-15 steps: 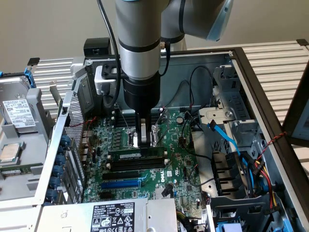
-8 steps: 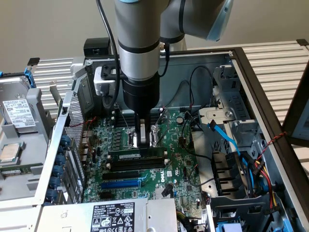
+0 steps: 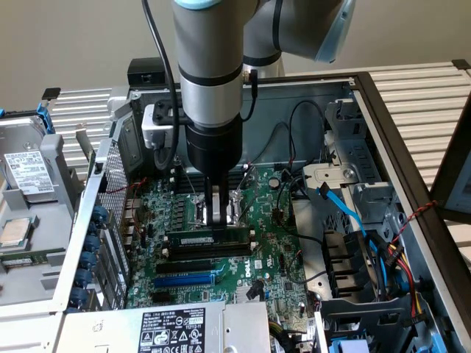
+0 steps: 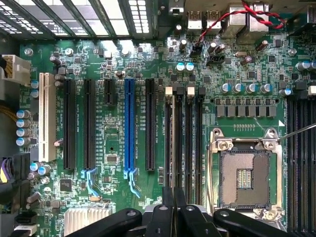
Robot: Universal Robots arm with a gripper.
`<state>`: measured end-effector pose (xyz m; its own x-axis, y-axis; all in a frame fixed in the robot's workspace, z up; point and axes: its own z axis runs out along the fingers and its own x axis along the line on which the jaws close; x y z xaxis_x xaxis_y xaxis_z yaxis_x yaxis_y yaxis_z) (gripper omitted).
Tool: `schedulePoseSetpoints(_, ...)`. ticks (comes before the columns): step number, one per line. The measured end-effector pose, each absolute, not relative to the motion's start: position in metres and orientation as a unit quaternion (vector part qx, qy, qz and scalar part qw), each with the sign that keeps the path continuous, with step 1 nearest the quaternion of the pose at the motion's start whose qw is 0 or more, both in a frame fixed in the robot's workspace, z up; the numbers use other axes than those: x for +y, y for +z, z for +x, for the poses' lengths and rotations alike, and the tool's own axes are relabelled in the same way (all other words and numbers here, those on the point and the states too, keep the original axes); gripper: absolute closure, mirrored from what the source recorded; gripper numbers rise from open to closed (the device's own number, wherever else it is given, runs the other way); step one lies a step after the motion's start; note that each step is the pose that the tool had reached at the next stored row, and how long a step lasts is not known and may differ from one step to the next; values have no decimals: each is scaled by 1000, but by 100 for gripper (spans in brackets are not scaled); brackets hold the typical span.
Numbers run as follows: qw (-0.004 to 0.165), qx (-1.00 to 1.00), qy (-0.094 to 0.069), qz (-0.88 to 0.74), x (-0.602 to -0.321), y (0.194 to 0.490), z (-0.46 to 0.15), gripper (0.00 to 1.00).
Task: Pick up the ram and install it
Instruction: 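Insert the ram into the slot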
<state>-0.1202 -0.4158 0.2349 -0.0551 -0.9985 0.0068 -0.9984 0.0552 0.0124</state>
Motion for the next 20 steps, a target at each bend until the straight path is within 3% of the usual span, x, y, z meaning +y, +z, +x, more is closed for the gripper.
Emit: schedulePoseSetpoints(20, 7, -727, -2, 687, -417, 231, -121, 88)
